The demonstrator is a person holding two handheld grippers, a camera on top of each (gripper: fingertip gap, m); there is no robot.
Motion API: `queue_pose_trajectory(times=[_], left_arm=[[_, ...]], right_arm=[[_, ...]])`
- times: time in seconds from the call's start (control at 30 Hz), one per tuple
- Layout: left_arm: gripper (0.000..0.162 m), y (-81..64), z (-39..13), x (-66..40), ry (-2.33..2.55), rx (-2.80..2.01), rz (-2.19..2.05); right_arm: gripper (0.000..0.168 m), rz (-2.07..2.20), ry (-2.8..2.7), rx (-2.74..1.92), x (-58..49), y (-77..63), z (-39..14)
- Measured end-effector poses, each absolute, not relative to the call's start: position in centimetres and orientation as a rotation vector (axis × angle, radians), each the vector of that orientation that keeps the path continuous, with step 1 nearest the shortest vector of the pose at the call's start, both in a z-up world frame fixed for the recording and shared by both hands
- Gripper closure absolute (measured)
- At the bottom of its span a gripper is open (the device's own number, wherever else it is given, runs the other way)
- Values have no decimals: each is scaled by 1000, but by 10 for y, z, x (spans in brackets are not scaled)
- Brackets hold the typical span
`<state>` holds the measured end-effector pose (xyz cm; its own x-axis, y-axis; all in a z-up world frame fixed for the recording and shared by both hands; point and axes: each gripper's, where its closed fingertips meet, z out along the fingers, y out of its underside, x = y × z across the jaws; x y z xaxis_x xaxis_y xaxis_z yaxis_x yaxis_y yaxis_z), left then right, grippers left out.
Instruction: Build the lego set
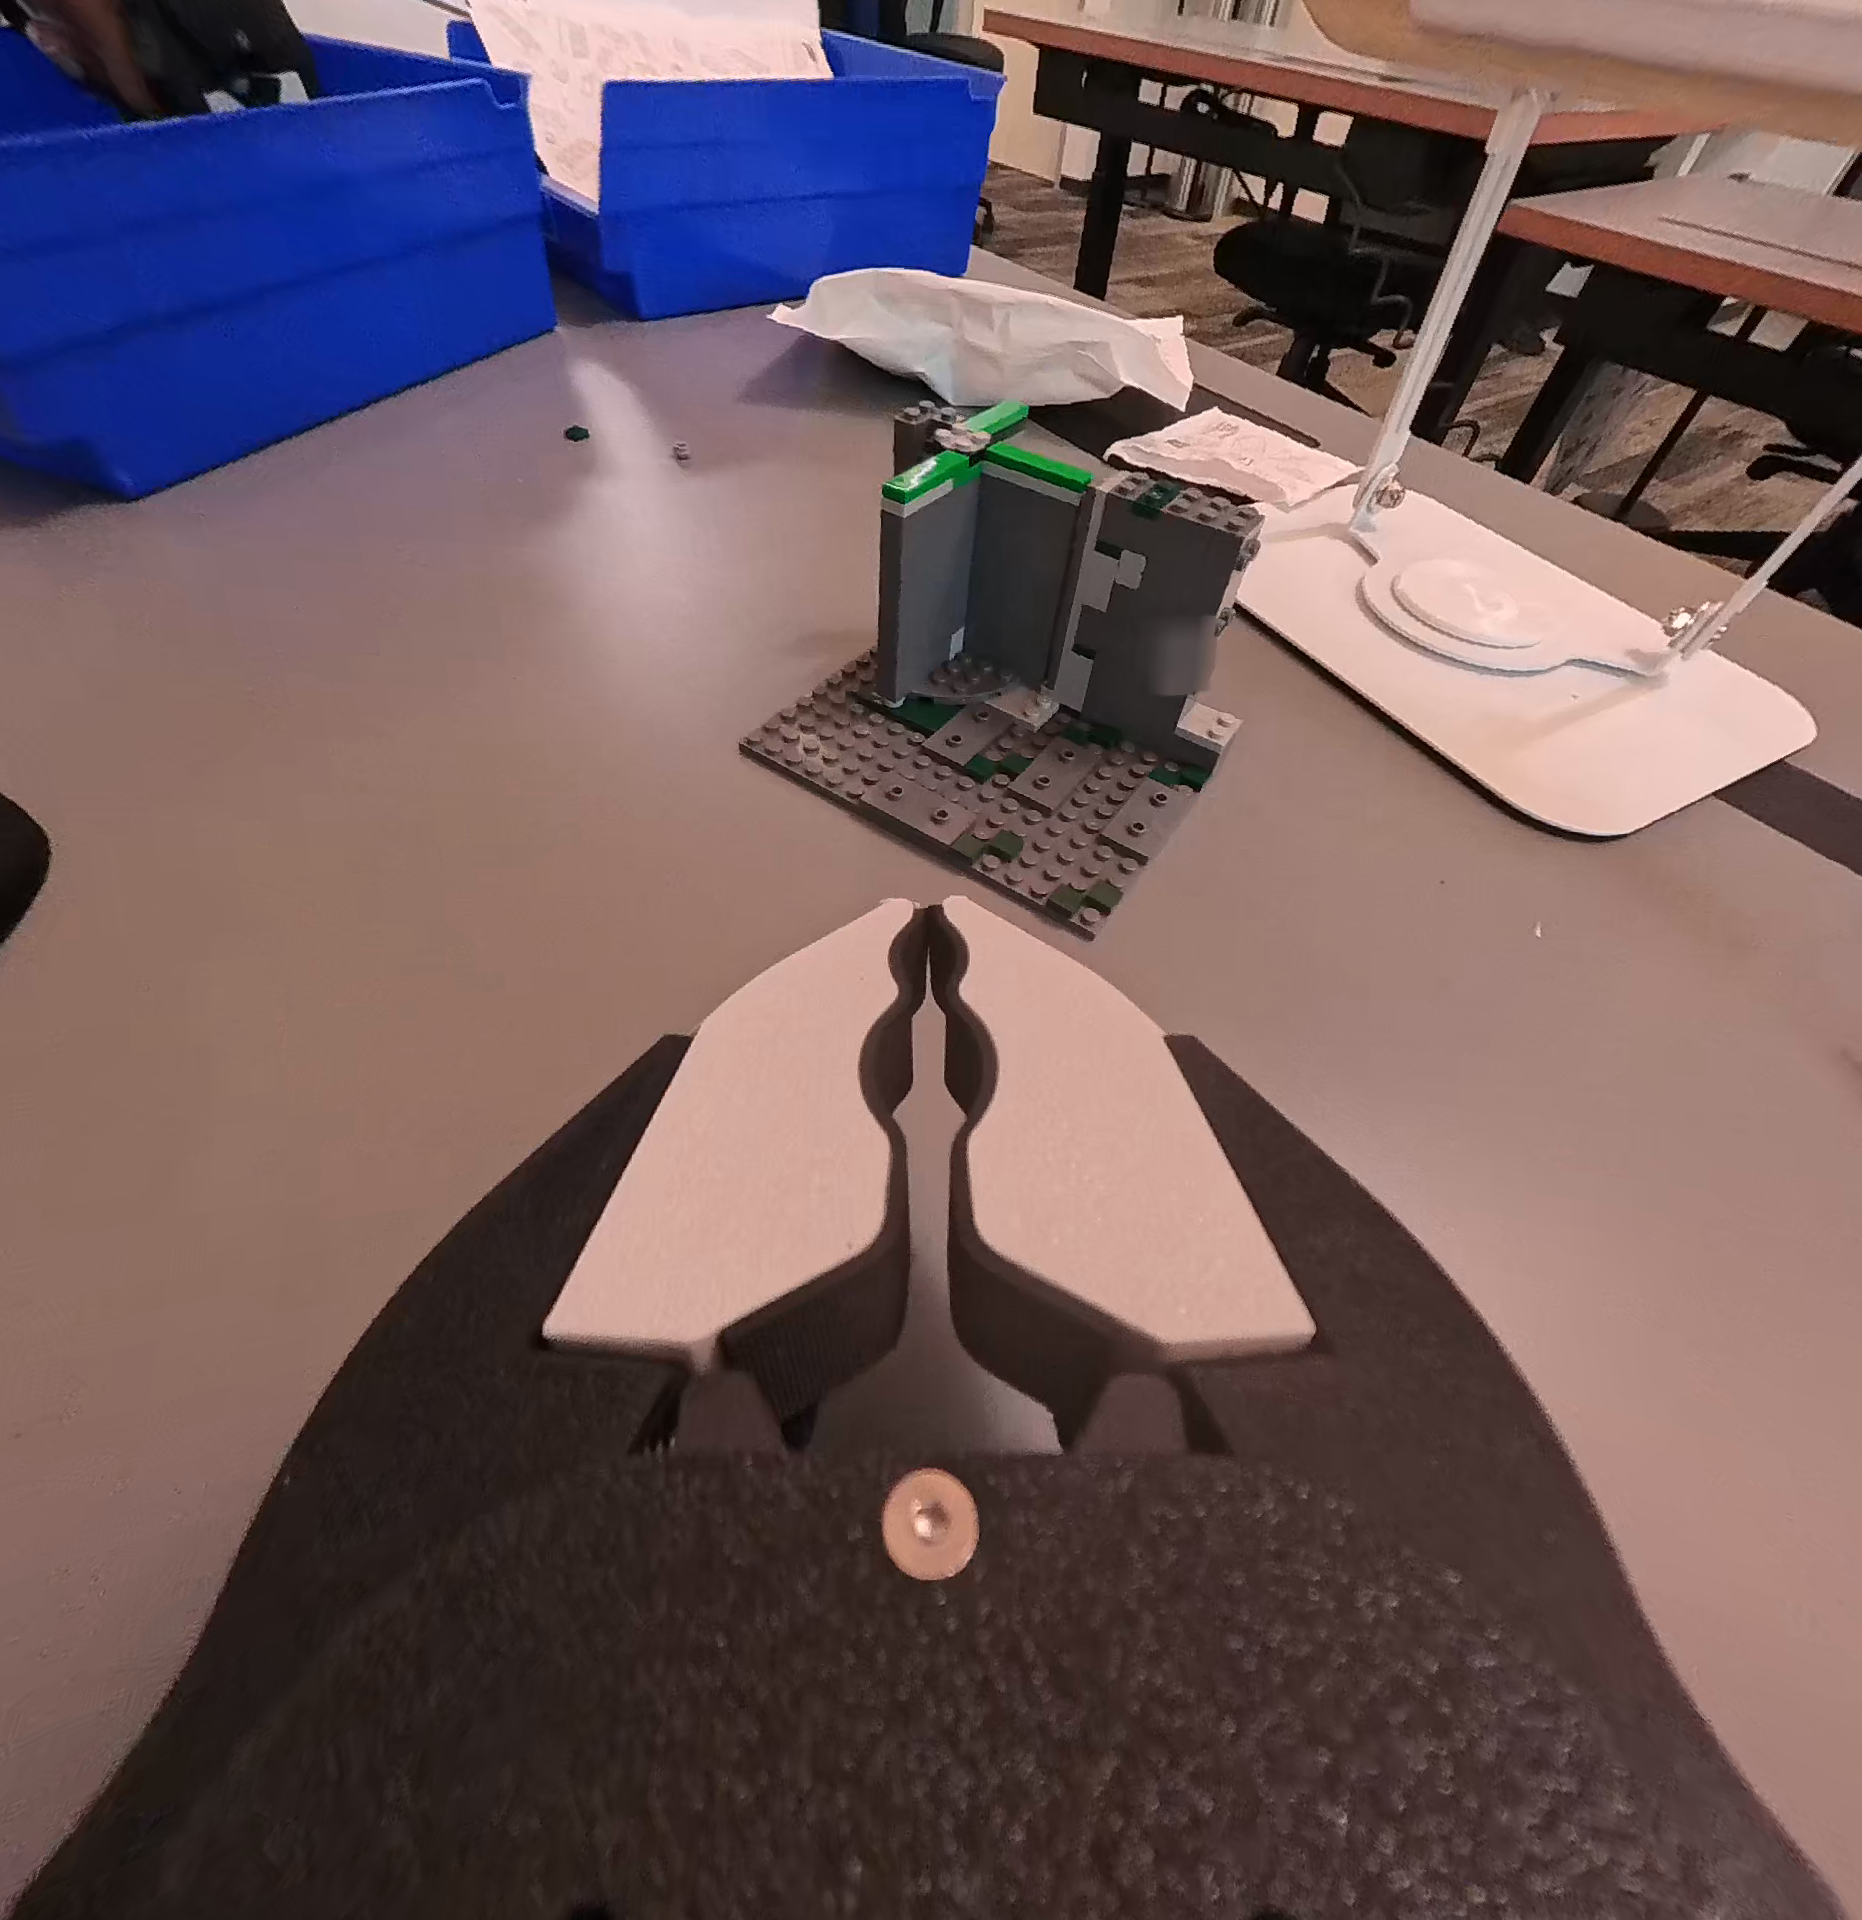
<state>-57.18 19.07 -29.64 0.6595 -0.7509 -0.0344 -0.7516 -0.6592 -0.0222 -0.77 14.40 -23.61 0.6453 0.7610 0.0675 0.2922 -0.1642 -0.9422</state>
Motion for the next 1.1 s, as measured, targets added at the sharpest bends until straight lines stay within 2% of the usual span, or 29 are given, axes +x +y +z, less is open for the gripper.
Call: queue_pose_trajectory(times=[0.13,0.3,0.43,0.53,0.73,1.1], left_arm=[[145,187,-280,-558,1301,-2751,61],[145,189,-199,-514,1352,-2512,165],[145,179,-146,-440,1508,-2324,211],[146,166,-133,-364,1668,-2186,152],[146,149,-158,-224,1925,-1964,16],[146,145,-270,-66,2065,-1985,-229]], right_arm=[[168,521,-862,-1727,-7,142,-232],[168,542,-869,-1713,-10,140,-228],[168,551,-887,-1696,-14,138,-225],[168,546,-889,-1683,-13,136,-221],[168,527,-864,-1663,-5,135,-211],[168,505,-755,-1673,18,148,-200]])
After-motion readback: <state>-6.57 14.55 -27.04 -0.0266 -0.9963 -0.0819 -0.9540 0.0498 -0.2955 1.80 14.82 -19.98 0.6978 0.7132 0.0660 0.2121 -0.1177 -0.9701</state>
